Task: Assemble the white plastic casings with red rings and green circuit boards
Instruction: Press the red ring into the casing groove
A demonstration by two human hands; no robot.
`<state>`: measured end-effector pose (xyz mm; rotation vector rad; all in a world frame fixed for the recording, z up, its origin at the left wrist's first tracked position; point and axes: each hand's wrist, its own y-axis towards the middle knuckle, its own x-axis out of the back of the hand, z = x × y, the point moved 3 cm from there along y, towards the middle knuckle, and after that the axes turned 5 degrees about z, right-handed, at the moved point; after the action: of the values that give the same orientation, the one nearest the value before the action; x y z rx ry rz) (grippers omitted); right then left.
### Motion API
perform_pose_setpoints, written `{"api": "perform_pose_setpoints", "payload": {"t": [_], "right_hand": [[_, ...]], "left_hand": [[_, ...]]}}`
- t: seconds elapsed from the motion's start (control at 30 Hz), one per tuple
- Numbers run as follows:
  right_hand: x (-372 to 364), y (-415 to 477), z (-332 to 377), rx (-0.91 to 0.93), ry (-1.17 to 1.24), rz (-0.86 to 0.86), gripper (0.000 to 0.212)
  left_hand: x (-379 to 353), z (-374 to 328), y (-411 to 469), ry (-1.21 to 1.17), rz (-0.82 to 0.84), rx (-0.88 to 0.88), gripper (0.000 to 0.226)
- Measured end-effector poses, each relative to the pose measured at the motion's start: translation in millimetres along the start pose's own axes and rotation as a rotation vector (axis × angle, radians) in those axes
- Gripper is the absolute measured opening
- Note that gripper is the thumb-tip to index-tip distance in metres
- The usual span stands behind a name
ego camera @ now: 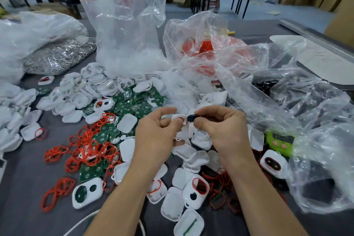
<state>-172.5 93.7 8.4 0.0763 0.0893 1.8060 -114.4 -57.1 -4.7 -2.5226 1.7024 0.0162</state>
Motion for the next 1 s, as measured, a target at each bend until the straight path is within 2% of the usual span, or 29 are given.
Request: {"api": "perform_pose_setpoints", "payload": {"t": [0.1, 0.17, 0.3, 0.47, 0.63, 0.77, 0.87, 0.93, 1.0], "right_hand": [[-2, -2, 1, 0.003, -0.032, -0.011, 0.029], [-3, -4, 2, -0.009, -0.026, 0.002, 0.025], [-2, -6, 4, 0.023, -0.169, -0.054, 0.018], [-6, -10, 10, 0.148, -0.356, -0.092, 0.016], [-10, -13, 10, 0.194, -0.476, -0.162, 0.015], [-12, -16, 9, 0.150, -0.484, -0.224, 0.016], [-9, -16, 9, 0.075, -0.467, -0.286, 0.025], [-5, -13, 9, 0.028, -0.445, -0.269, 0.031], [-4, -13, 10, 0.057, -0.467, -0.232, 0.030]], "left_hand": [[-2, -3, -1, -0.078, 0.056, 0.032, 0.017], [-4, -6, -3, -0.166, 0.137, 0.049, 0.025], [-6, -6, -5, -0.120, 0.216, 0.020, 0.045], [-9, -6, -6, -0.061, 0.188, -0.027, 0.046], [-11, -4, -6, -0.101, 0.155, -0.027, 0.037], [-11, -5, -7, -0.088, 0.144, -0.031, 0.033], [-10, -4, -7, -0.044, 0.135, -0.059, 0.034], [-9, -4, -7, -0.030, 0.125, -0.075, 0.035], [-10, -3, -7, -0.020, 0.113, -0.084, 0.034]]}}
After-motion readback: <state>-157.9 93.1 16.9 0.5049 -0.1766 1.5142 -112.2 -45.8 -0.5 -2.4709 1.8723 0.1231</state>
